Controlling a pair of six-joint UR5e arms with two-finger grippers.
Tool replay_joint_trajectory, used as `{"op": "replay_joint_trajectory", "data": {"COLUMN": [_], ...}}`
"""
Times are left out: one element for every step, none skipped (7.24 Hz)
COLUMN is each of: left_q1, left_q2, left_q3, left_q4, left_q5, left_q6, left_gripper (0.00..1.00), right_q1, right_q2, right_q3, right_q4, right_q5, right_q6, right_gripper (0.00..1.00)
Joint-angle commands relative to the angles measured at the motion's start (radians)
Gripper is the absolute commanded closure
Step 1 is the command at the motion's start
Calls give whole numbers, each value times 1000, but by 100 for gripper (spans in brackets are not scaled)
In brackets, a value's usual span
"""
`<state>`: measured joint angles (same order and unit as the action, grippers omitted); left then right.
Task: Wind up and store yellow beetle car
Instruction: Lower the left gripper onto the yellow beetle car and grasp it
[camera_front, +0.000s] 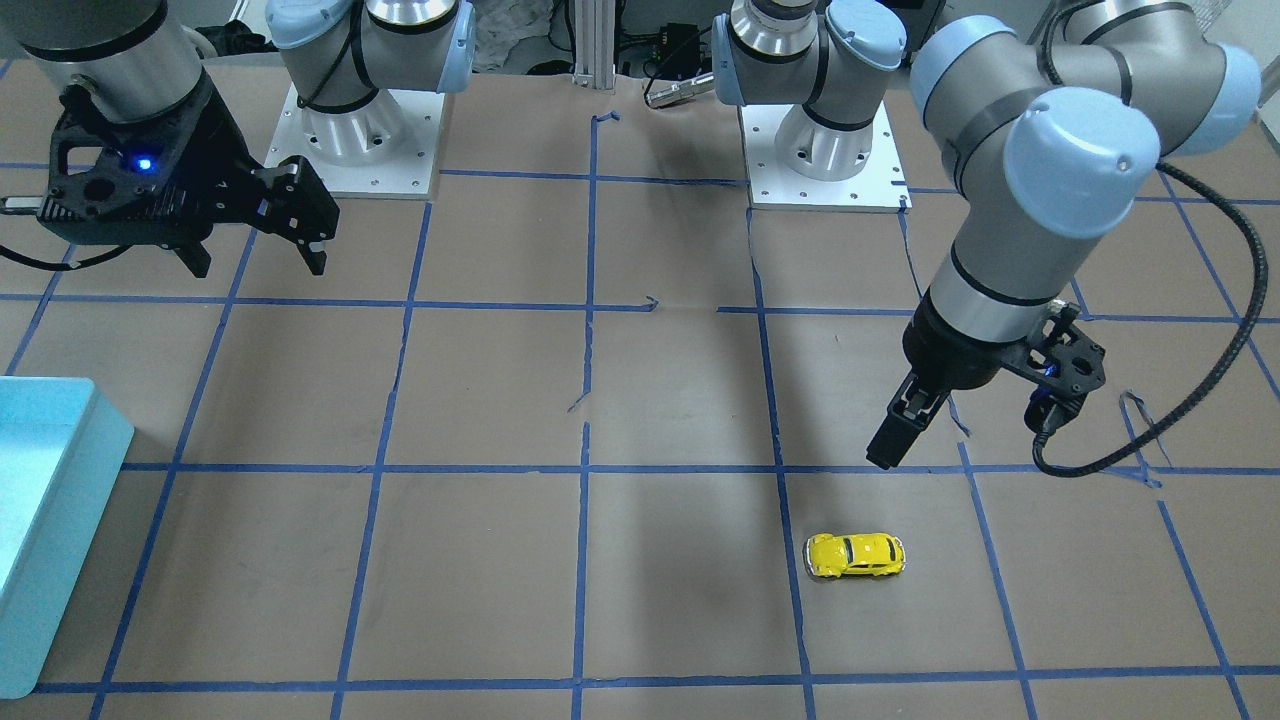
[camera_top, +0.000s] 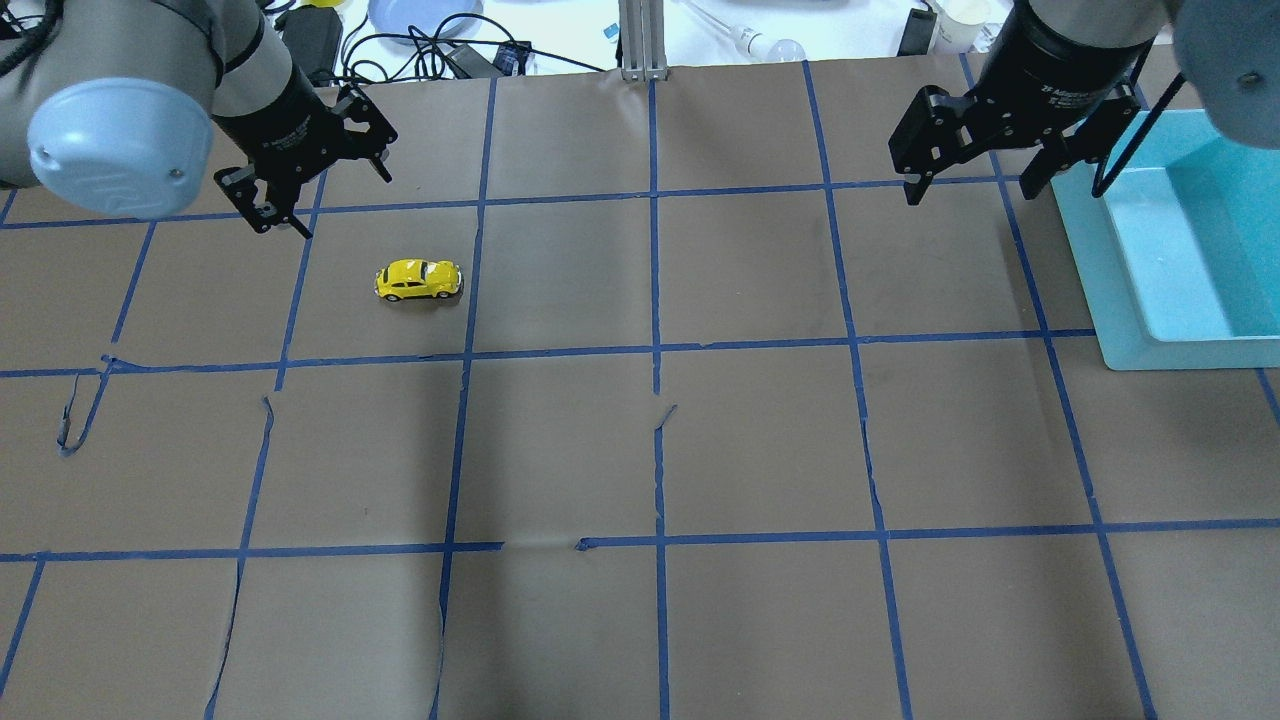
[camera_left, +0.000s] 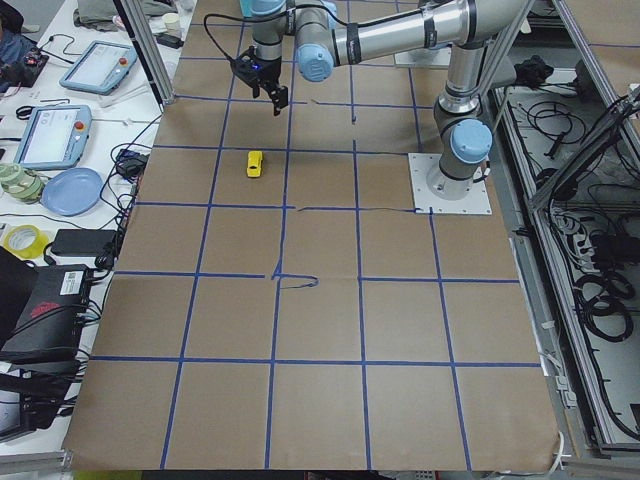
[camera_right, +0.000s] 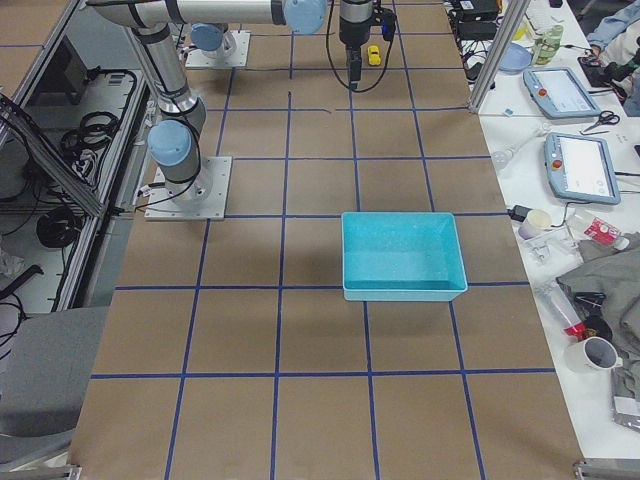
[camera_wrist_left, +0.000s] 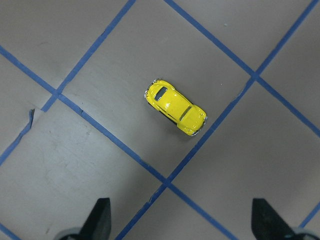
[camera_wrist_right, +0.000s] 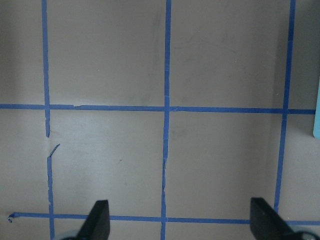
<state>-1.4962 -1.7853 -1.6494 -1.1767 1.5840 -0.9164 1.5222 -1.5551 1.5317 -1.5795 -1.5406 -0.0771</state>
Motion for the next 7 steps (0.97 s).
{"op": "replay_joint_trajectory", "data": {"left_q1": [2, 17, 28, 30, 30, 30, 31], "left_q2": [-66, -103, -141, -175, -204, -235, -258], "left_q3": [-32, -36, -36, -32, -29, -29, -24], "left_q4": [49, 122, 127, 143, 225, 299, 310], "left_q5": [-5, -4, -7, -7, -6, -5, -4], "left_q6": [-272, -289, -359, -436, -455, -458, -457], "left_gripper": [0, 0, 0, 0, 0, 0, 0], "right_q1": [0, 0, 0, 0, 0, 0, 0], "right_q2": [3, 1, 3, 3, 3, 3, 3], "right_q3": [4, 4, 5, 5, 5, 8, 11], "right_q4": [-1, -2, 2, 3, -2, 1, 3], "right_q5": [-3, -1, -3, -3, 0, -1, -1], "right_q6": [-22, -23, -26, -26, -24, -26, -26], "right_gripper": [0, 0, 0, 0, 0, 0, 0]}}
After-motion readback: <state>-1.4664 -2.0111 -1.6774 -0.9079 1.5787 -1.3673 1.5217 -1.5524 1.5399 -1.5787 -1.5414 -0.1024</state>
